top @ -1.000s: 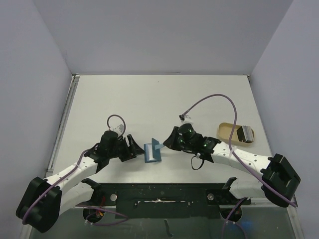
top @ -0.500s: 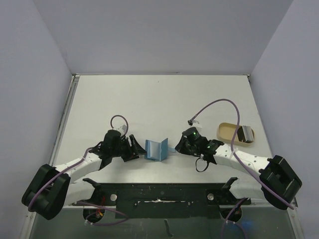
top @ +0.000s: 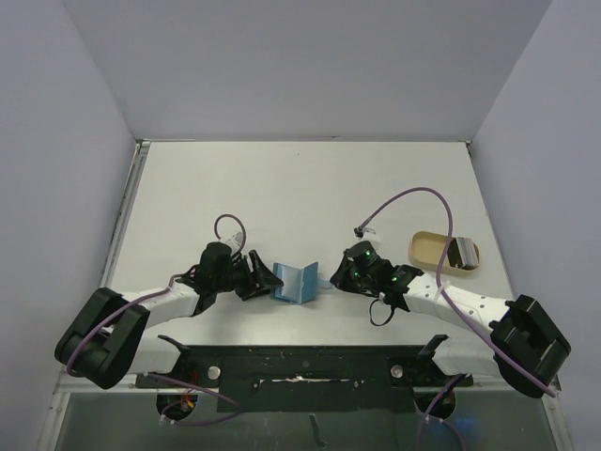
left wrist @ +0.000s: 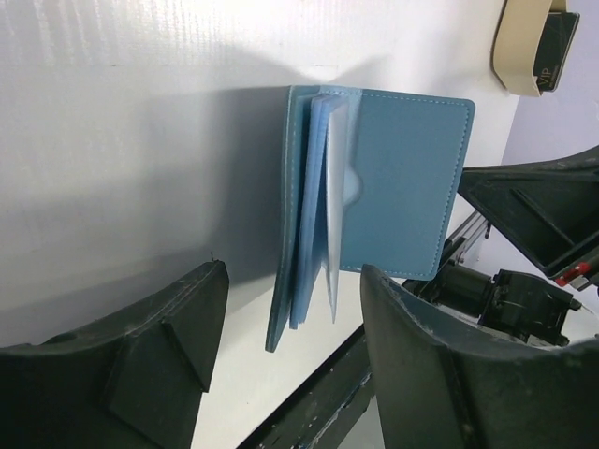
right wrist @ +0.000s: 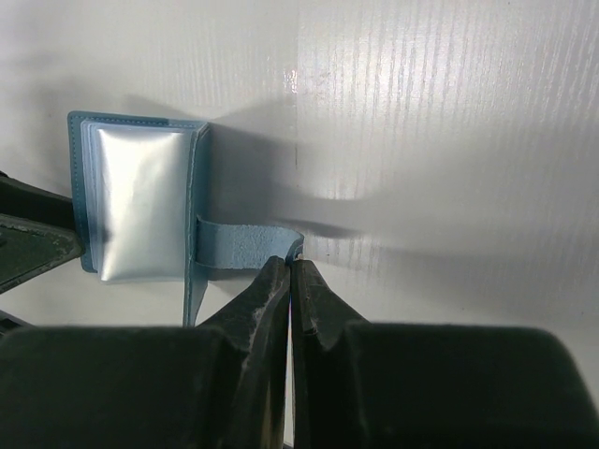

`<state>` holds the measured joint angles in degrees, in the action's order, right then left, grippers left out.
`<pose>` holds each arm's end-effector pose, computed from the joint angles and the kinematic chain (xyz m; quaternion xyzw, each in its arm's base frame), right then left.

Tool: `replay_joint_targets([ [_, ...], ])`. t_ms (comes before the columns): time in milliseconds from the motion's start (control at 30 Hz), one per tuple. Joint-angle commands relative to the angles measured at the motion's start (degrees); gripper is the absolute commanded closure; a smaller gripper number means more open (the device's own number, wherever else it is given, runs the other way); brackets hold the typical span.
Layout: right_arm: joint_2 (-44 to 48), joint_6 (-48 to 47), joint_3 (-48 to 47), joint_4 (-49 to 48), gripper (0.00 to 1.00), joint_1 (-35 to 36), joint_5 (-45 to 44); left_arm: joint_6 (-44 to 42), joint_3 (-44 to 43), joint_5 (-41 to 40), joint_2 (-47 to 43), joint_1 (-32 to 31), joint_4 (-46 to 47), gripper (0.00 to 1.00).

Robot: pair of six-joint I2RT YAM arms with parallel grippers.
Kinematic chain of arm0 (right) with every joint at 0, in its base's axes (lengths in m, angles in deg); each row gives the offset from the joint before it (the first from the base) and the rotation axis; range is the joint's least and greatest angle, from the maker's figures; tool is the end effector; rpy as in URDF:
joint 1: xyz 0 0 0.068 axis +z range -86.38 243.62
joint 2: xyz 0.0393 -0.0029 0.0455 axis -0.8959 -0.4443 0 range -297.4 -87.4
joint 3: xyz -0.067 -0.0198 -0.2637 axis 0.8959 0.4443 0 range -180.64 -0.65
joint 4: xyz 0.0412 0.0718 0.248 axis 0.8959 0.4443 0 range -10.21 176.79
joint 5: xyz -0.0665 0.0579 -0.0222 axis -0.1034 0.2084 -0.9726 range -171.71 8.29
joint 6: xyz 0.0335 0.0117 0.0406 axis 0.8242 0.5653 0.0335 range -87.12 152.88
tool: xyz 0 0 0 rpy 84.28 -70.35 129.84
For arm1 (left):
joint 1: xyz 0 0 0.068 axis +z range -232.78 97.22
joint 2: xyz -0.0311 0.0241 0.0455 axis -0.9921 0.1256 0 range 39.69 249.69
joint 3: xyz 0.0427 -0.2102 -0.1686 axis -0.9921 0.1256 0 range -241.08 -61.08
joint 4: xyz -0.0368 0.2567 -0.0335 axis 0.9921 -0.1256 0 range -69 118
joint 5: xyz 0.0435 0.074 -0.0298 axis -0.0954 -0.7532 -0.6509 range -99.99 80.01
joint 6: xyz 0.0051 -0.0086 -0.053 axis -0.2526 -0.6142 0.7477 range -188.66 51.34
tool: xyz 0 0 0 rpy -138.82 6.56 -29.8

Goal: Put the credit cards into the card holder
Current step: Open the card holder at the center of the board.

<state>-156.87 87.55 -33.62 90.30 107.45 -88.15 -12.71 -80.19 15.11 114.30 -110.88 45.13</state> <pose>0.1721 0.1597 0.1833 0.1083 0.9229 0.2430 0.2784 0.1883 -0.1176 0.1341 -0.1196 0.8757 -0.4298 0.1848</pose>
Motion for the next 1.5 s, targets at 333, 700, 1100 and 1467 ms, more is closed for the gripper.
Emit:
replay_joint_targets([
  [333, 0.74, -0.65, 1.18, -3.73, 1.00, -0.85, -0.07, 1.41, -1.21, 3.84, 2.08, -0.38, 8.77, 0.79],
  [700, -1.34, -3.09, -5.09, 1.51, 0.82, -0.87, 0.84, 2.45, -0.56, 4.33, -0.40, -0.45, 8.77, 1.00],
  [1100, -3.46, -5.04, -17.44, 5.63, 0.50, 5.00, 0.81, -0.20, 0.96, -2.25, -7.73, -0.82, 2.12, 1.00],
  [1467, -14.09, -7.52, -23.72, 1.04, 0.46, 7.79, 3.57, -0.51, 2.27, -2.46, -8.34, -1.17, 2.21, 1.00],
])
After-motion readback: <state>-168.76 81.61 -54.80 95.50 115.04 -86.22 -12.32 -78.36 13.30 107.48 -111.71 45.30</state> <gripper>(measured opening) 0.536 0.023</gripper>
